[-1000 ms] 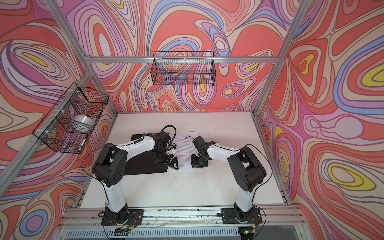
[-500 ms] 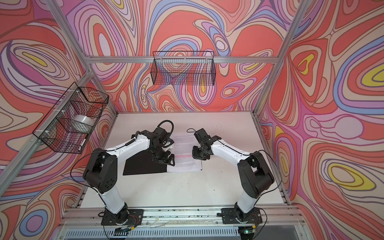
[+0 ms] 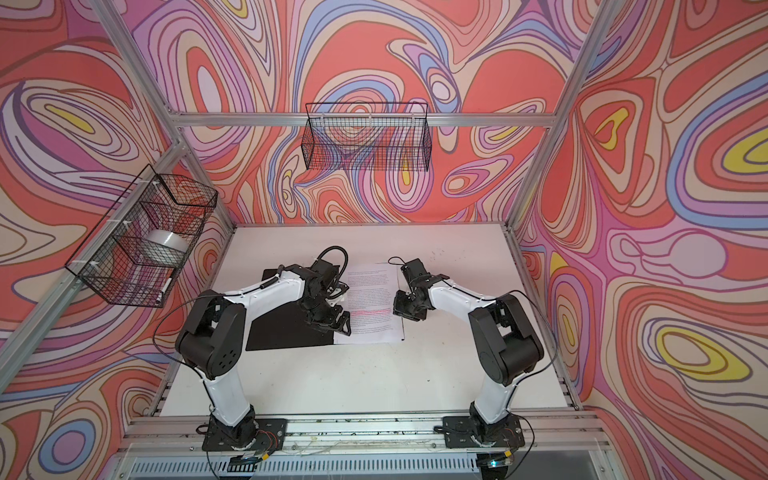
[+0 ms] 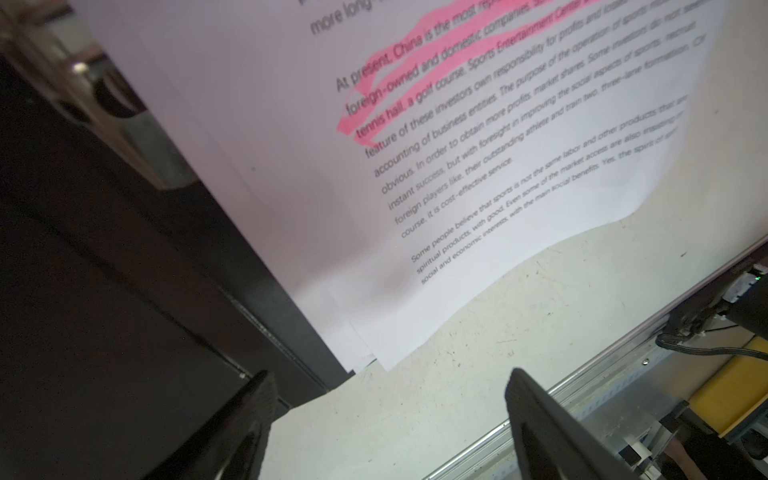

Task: Put the files into the folder

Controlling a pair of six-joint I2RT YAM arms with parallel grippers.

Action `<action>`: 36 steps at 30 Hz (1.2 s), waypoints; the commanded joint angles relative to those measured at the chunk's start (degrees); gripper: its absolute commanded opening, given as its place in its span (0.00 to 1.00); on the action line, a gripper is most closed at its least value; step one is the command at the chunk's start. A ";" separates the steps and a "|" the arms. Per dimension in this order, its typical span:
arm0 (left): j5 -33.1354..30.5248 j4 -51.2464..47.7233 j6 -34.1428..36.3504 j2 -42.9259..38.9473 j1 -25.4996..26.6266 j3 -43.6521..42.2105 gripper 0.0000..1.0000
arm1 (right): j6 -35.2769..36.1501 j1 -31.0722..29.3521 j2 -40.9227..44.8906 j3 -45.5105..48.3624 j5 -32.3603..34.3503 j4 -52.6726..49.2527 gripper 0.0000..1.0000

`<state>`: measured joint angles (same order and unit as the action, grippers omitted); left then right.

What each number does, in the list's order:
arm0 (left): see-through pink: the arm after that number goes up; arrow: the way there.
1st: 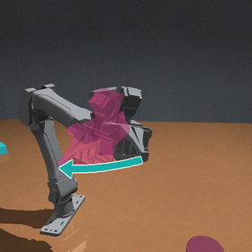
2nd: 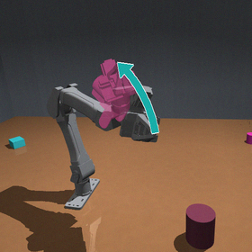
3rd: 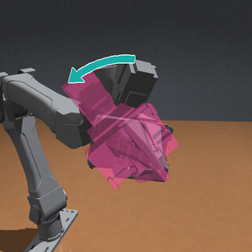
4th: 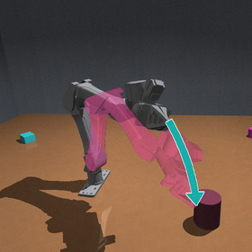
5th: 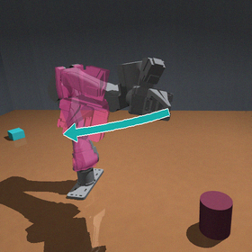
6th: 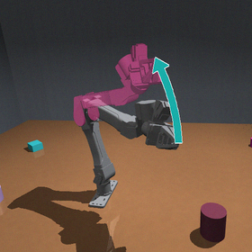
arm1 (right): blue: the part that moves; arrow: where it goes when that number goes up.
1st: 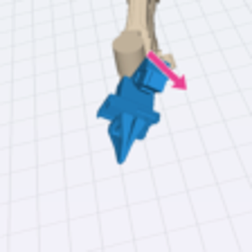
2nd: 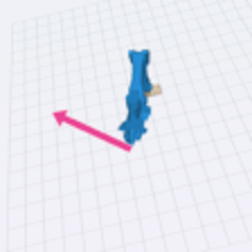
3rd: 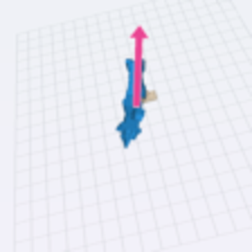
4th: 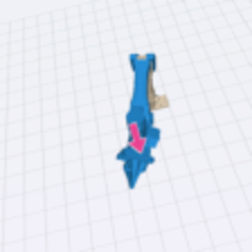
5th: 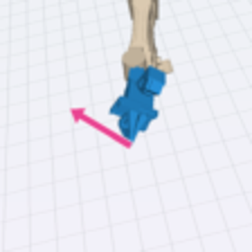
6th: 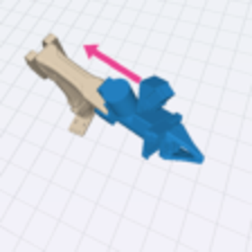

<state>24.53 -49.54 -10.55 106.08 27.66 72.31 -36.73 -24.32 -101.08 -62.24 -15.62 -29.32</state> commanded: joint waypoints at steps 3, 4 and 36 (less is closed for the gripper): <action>2.06 -0.30 -0.79 1.84 -0.16 0.90 0.87 | -0.54 0.71 -3.23 1.06 -2.00 3.35 0.37; 2.28 -0.30 -0.88 1.92 -0.16 0.97 0.87 | -0.54 0.75 -3.40 1.23 -2.25 3.54 0.37; -4.55 -11.49 5.09 2.81 -0.03 8.46 0.88 | 4.87 0.76 -0.78 -0.27 -3.37 -2.29 0.33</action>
<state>25.04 -55.66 -8.78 111.39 27.79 78.28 -32.80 -23.55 -103.66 -61.56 -21.43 -29.17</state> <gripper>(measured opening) 0.880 0.329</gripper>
